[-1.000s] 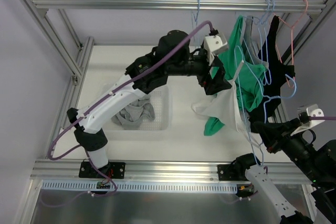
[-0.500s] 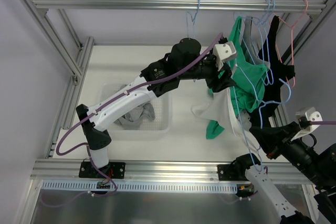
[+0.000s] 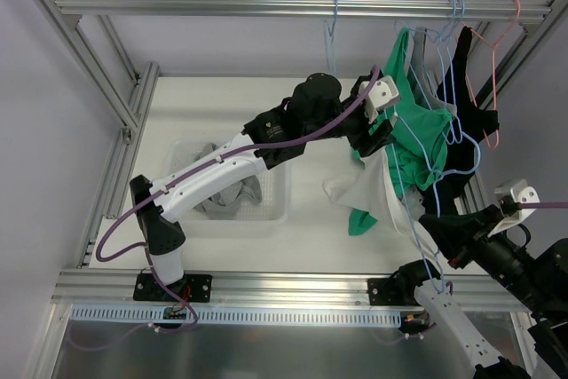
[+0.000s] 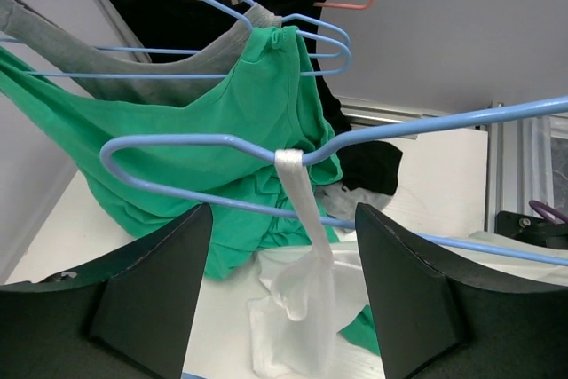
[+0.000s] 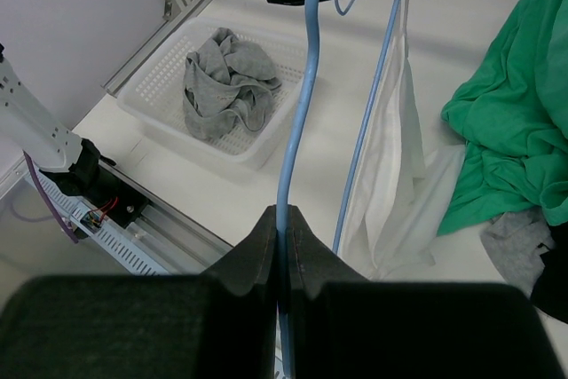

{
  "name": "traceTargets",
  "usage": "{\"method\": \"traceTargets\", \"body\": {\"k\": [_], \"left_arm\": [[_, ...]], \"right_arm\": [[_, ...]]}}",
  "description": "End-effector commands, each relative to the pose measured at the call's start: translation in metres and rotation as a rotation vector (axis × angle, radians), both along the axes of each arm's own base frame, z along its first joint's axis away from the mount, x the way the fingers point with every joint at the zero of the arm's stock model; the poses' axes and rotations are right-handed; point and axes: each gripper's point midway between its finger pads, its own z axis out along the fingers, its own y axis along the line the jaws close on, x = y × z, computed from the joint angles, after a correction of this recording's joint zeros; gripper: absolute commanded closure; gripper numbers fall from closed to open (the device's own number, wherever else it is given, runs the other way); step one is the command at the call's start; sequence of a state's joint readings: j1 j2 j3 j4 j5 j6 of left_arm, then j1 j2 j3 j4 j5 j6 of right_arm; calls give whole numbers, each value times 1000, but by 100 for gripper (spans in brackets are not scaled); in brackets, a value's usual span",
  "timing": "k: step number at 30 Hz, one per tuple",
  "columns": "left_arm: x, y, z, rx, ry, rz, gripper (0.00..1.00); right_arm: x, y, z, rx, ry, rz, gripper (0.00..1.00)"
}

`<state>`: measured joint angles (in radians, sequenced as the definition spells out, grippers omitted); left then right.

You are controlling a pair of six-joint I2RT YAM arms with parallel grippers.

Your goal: Remove the tank top from the hanger

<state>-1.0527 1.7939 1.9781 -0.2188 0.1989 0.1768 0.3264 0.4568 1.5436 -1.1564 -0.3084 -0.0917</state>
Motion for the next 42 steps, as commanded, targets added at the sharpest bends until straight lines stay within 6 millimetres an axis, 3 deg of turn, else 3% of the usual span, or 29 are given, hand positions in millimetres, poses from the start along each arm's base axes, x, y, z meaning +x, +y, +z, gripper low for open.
{"method": "traceTargets", "body": {"k": [1, 9, 21, 24, 32, 39, 42], "left_arm": [[-6, 17, 52, -120, -83, 8, 34], [-4, 22, 63, -162, -113, 33, 50], [1, 20, 55, -149, -114, 52, 57], [2, 20, 56, -152, -114, 55, 72], [9, 26, 60, -162, -111, 110, 100], [18, 40, 71, -190, -101, 202, 100], [31, 52, 73, -194, -101, 304, 100]], "right_arm": [[6, 6, 14, 8, -66, 35, 100], [11, 7, 9, -3, -52, 30, 100], [2, 11, 18, 26, -78, 67, 100], [0, 12, 21, 31, -85, 77, 100], [5, 11, 15, 20, -73, 60, 100], [15, 3, 0, -41, -59, 13, 100], [15, 2, -6, -71, -49, 23, 100]]}}
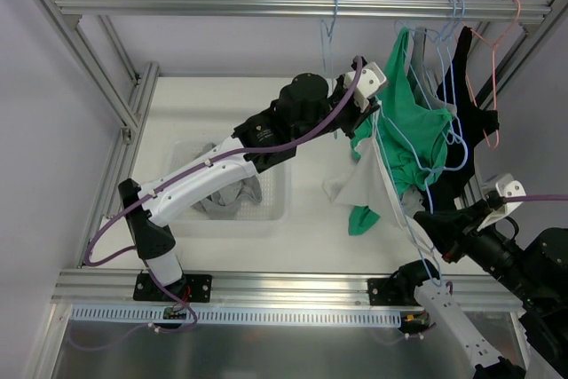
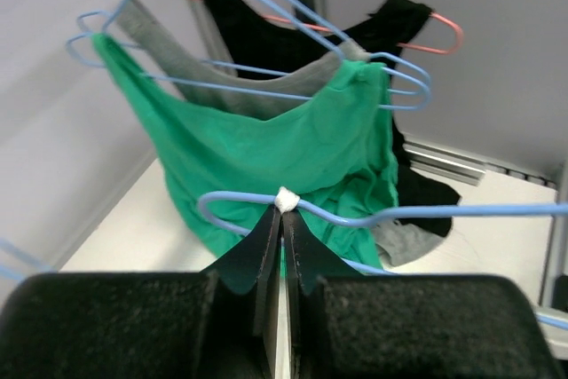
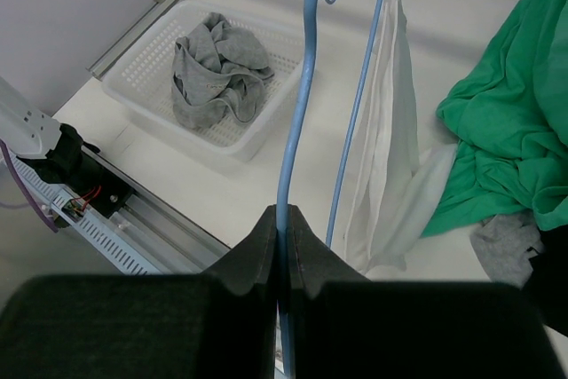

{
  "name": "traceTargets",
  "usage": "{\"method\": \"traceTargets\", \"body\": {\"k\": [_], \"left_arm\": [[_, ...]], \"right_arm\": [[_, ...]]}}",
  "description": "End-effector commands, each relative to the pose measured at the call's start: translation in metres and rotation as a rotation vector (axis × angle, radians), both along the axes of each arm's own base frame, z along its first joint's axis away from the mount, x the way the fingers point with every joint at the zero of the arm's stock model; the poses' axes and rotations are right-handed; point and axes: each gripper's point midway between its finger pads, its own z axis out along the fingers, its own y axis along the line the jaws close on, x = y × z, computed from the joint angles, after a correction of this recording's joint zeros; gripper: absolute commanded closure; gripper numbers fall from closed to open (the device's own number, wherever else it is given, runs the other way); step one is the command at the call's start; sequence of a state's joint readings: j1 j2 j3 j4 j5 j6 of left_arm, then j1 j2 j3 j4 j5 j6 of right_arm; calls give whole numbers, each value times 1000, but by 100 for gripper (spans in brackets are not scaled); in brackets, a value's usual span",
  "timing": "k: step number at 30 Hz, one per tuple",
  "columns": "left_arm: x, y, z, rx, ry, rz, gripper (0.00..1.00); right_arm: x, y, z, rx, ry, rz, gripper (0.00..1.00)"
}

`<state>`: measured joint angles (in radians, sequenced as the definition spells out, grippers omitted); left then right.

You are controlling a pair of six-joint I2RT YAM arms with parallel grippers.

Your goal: Remove the tank top from the hanger

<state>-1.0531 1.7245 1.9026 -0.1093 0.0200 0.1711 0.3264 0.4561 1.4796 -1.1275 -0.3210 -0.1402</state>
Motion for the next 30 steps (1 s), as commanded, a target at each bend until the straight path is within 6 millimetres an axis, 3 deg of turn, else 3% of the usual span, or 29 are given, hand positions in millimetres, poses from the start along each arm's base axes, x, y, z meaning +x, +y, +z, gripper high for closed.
{"method": "traceTargets", "body": {"k": [1, 7, 13, 21, 25, 30], "left_arm": [[12, 33, 48, -115, -45, 154, 100], [38, 54, 53, -137, -36, 344, 100], [48, 66, 57, -189, 9, 419, 100], [18, 49, 61, -228, 69, 230, 100], [-5, 39, 56, -237, 126, 100, 100], [-34, 34, 45, -237, 198, -8, 100]], "right_arm": [[2, -1, 6, -26, -54, 14, 100], [-17, 5, 10, -33, -116, 99, 100], [-29, 1, 14, -36, -169, 110, 100], [-29, -4, 21, -28, -211, 79, 100], [-17, -8, 27, -6, -231, 20, 100], [-8, -14, 55, 80, -362, -48, 100]]}}
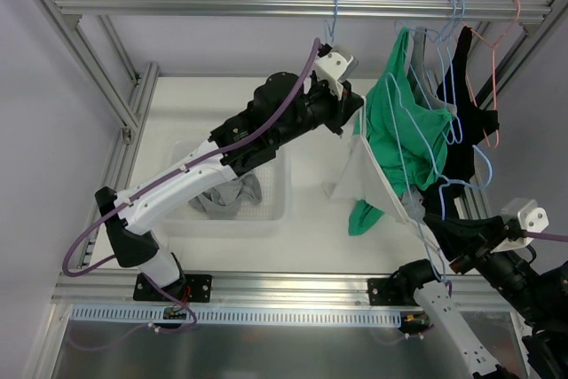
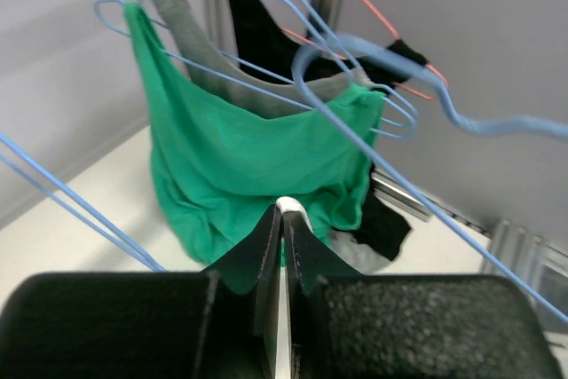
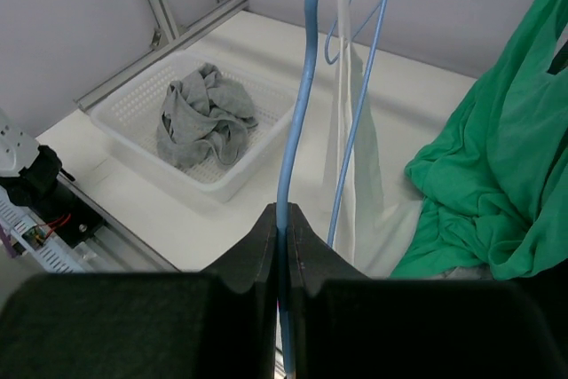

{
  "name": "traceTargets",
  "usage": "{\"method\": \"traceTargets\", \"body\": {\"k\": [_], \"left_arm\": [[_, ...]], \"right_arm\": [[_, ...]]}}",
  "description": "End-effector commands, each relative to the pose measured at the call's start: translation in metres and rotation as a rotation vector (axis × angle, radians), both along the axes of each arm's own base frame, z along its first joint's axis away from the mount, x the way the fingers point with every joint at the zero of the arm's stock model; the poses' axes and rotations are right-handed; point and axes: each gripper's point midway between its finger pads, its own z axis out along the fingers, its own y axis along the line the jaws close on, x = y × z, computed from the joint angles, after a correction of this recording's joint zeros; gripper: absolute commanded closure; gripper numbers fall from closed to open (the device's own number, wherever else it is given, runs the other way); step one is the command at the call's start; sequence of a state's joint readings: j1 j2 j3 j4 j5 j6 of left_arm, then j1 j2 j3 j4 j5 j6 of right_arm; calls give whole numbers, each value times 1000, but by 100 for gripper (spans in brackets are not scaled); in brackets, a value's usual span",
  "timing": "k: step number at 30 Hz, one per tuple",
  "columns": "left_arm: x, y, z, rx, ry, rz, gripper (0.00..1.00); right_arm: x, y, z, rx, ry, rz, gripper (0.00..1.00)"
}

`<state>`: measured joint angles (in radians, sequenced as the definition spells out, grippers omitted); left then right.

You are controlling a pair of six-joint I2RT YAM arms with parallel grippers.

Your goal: Remove the tank top from the hanger

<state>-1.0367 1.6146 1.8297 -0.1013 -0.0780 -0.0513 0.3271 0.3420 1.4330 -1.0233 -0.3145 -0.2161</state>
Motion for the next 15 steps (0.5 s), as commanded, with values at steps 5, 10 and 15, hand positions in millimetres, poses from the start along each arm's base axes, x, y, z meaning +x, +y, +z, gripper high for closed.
{"method": "traceTargets", "body": {"k": [5, 10, 15], "left_arm": [[-60, -7, 1, -82, 73, -221, 100], [-97, -18, -18, -45, 74, -331, 100], [-107, -20, -30, -47, 93, -330, 100]], "right_arm": [[13, -3, 65, 162, -257, -48, 100], [35, 3, 75, 235, -329, -58, 100], [63, 10, 86, 326, -434, -61, 100]]}}
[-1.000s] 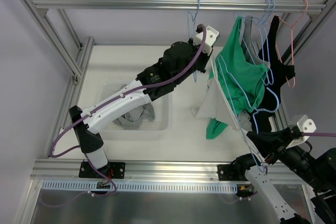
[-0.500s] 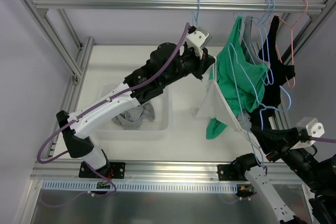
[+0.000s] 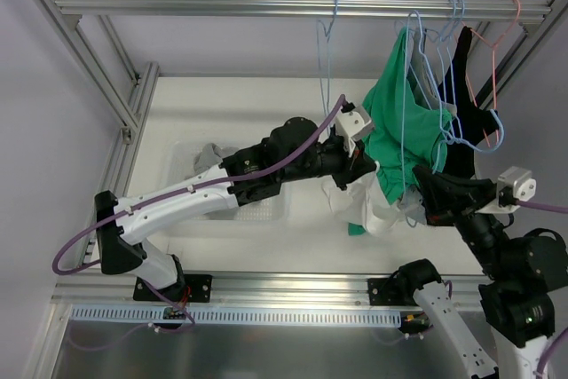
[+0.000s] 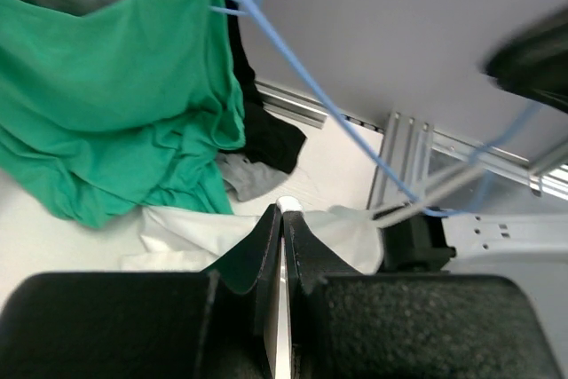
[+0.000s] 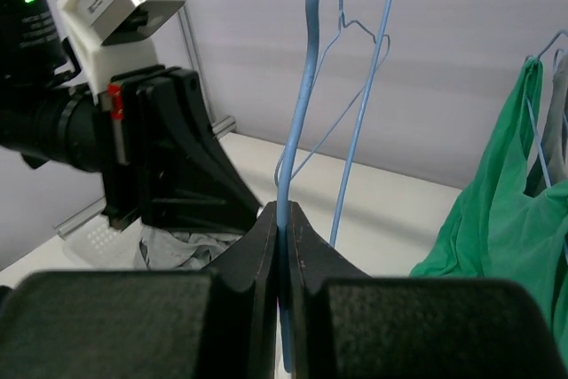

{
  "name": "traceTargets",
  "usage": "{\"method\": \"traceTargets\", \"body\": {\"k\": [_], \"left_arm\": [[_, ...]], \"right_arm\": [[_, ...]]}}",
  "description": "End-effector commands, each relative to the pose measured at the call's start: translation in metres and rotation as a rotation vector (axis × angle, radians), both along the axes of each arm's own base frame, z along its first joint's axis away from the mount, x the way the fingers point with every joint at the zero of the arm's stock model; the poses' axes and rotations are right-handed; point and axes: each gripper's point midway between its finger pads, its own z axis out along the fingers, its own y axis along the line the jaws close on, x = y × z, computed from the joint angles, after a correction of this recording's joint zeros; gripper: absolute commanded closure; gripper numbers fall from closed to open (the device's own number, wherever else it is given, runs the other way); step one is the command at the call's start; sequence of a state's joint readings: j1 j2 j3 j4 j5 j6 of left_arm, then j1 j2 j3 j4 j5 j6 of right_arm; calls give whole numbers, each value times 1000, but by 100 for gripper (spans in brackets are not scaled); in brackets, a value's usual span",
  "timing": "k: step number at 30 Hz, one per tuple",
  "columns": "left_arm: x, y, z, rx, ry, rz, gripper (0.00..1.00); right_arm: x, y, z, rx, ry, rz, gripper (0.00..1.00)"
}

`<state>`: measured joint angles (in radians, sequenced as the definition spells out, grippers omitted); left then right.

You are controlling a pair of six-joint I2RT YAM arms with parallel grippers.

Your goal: Remove the tank top from the hanger

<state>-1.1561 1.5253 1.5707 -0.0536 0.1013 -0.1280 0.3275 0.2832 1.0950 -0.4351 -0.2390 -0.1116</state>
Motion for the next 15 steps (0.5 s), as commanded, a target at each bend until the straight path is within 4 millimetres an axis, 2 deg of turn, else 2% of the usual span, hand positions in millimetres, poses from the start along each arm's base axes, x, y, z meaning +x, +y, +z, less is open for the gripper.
{"method": "traceTargets", "body": {"k": [1, 3, 4, 6, 7, 13, 15], "left_arm": [[-16, 8, 38, -124, -13, -30, 100], [-21, 6, 28, -108, 3, -42, 100], [-22, 5, 23, -101, 11, -43, 100], [-24, 4, 8, -75, 25, -40, 100], [-25, 4, 2, -68, 37, -38, 100], [-31, 3, -48, 3, 118, -40, 100], [-26, 4, -72, 43, 141, 0, 100]], "right_arm": [[-5, -3, 64, 161, -268, 5, 100], [3, 4, 63, 181, -296, 34, 100], [-3, 4, 77, 212, -372, 48, 100], [7, 11, 74, 225, -397, 72, 100], [1, 10, 86, 245, -471, 80, 100], [18, 17, 83, 216, -616, 65, 100], [27, 20, 78, 186, -611, 54, 100]]}}
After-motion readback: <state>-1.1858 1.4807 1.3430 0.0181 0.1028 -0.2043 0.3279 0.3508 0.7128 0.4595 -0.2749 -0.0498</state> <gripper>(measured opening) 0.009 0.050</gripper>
